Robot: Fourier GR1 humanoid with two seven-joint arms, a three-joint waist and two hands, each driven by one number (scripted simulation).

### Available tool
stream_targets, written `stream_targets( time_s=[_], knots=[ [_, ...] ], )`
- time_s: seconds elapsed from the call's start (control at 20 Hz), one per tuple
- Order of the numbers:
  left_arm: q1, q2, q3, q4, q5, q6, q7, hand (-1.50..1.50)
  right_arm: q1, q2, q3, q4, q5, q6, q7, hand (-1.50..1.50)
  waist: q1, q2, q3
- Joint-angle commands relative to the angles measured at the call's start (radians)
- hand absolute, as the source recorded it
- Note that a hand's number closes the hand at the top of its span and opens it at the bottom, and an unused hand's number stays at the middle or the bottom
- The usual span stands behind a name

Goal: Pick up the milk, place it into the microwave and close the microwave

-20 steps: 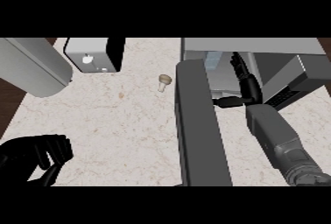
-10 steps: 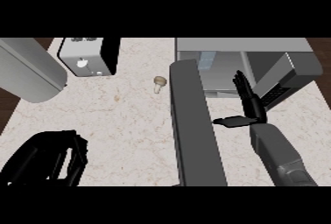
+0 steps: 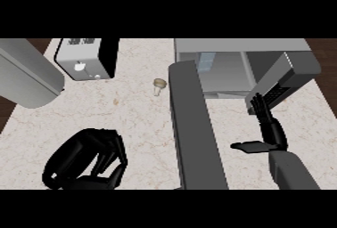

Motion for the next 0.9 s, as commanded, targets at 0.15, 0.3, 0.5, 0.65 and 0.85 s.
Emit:
stream_targets(
  time_s=[0.15, 0.3, 0.5, 0.65, 0.85],
  knots=[
    [-0.188, -0.001, -0.089, 0.254, -0.157, 0.038, -0.137, 1.50, 0.217, -0.007, 0.042, -0.214, -0.023, 0.058, -0.014, -1.50, -0.014, 0.001, -0.001],
    [-0.197, -0.001, -0.226, 0.331, -0.211, 0.129, -0.155, 1.50, 0.312, -0.028, 0.056, -0.338, -0.044, 0.088, 0.005, -1.50, -0.021, 0.000, -0.002],
    [-0.214, -0.001, -0.364, 0.486, -0.286, 0.241, -0.235, 1.50, 0.415, -0.059, 0.076, -0.486, -0.070, 0.132, 0.012, -1.50, -0.029, 0.001, -0.002],
    [-0.265, -0.001, -0.477, 0.629, -0.286, 0.382, -0.299, 1.50, 0.421, -0.116, 0.076, -0.555, -0.090, 0.162, 0.041, -1.50, -0.028, 0.006, -0.001],
    [-0.395, -0.001, -0.495, 0.825, -0.258, 0.492, -0.423, 1.50, 0.463, -0.135, 0.093, -0.663, -0.147, 0.234, 0.074, -1.50, -0.033, 0.011, -0.002]
  ],
)
